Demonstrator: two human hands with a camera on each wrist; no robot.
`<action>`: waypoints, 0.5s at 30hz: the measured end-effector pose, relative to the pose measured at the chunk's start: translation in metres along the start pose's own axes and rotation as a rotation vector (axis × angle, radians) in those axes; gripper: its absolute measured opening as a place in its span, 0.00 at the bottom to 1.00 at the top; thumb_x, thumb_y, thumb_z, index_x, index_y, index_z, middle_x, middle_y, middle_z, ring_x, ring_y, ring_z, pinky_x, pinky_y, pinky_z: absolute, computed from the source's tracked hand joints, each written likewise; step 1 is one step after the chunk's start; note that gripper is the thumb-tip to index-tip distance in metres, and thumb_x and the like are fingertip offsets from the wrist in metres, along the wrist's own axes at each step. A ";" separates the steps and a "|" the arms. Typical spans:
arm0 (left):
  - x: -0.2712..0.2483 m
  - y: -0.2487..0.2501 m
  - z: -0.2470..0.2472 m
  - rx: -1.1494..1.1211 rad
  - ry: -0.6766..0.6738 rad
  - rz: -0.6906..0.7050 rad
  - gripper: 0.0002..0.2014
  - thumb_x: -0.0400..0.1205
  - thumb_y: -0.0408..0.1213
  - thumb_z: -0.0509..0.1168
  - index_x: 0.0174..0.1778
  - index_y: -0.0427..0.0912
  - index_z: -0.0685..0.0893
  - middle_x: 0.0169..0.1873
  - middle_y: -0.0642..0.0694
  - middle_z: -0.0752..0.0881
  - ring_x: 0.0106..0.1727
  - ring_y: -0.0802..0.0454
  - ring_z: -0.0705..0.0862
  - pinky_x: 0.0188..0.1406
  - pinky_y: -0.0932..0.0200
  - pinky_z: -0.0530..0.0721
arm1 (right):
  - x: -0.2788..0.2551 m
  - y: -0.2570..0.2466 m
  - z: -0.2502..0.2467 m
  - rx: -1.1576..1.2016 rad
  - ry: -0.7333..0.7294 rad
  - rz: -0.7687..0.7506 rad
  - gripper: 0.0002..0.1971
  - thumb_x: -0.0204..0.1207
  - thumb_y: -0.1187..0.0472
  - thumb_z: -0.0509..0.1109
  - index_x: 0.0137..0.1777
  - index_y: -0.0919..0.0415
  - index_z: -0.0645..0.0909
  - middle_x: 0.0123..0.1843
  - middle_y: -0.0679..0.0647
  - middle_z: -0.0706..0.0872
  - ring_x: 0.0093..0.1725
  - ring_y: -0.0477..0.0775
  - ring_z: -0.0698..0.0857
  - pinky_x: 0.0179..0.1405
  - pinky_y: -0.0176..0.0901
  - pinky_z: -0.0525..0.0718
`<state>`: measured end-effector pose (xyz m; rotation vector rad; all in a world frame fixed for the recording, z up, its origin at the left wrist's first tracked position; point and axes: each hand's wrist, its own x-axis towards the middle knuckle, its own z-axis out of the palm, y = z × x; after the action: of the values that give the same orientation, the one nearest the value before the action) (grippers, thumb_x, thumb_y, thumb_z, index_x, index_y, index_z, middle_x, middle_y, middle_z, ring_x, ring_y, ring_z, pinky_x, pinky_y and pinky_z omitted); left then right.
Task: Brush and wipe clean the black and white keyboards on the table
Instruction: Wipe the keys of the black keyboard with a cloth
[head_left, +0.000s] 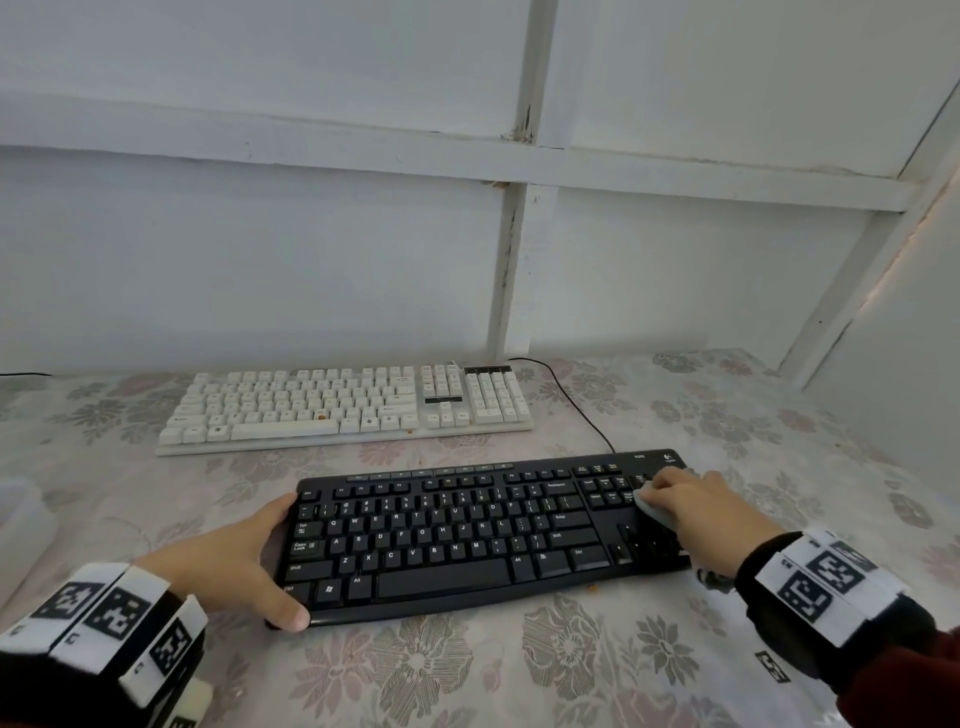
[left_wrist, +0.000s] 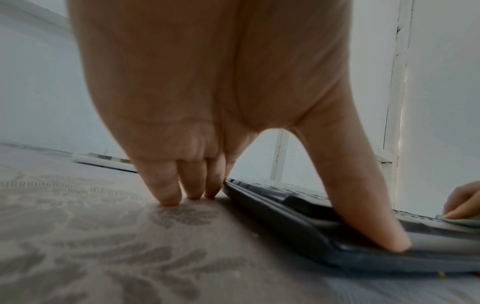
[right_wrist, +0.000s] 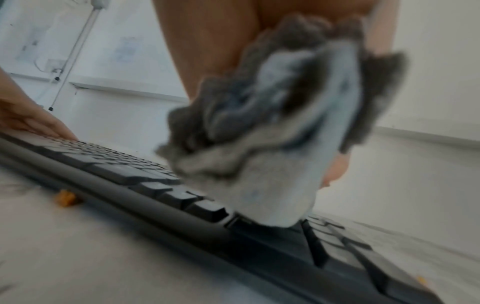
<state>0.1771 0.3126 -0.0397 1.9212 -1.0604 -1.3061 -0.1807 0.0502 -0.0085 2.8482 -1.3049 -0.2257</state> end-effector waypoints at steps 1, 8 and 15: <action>0.000 -0.001 0.000 0.009 0.005 0.000 0.68 0.40 0.43 0.89 0.74 0.57 0.55 0.70 0.59 0.71 0.71 0.56 0.73 0.75 0.49 0.70 | 0.002 0.003 0.001 0.000 0.002 0.005 0.17 0.79 0.73 0.58 0.56 0.53 0.80 0.57 0.46 0.73 0.48 0.54 0.68 0.53 0.43 0.72; 0.003 -0.005 -0.002 0.017 0.009 -0.016 0.73 0.42 0.41 0.89 0.81 0.53 0.51 0.72 0.57 0.71 0.72 0.54 0.73 0.75 0.47 0.71 | 0.011 0.026 -0.012 -0.041 -0.057 0.138 0.15 0.84 0.65 0.56 0.61 0.59 0.82 0.61 0.51 0.76 0.52 0.56 0.72 0.51 0.41 0.69; 0.005 -0.007 -0.003 0.012 0.012 -0.013 0.74 0.40 0.42 0.89 0.81 0.51 0.51 0.71 0.57 0.72 0.72 0.54 0.73 0.75 0.46 0.70 | 0.020 0.008 -0.026 0.055 -0.025 0.168 0.15 0.75 0.75 0.57 0.30 0.59 0.70 0.42 0.49 0.70 0.36 0.51 0.70 0.47 0.42 0.68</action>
<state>0.1826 0.3121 -0.0470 1.9455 -1.0544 -1.2966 -0.1702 0.0279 0.0153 2.7671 -1.5686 -0.2282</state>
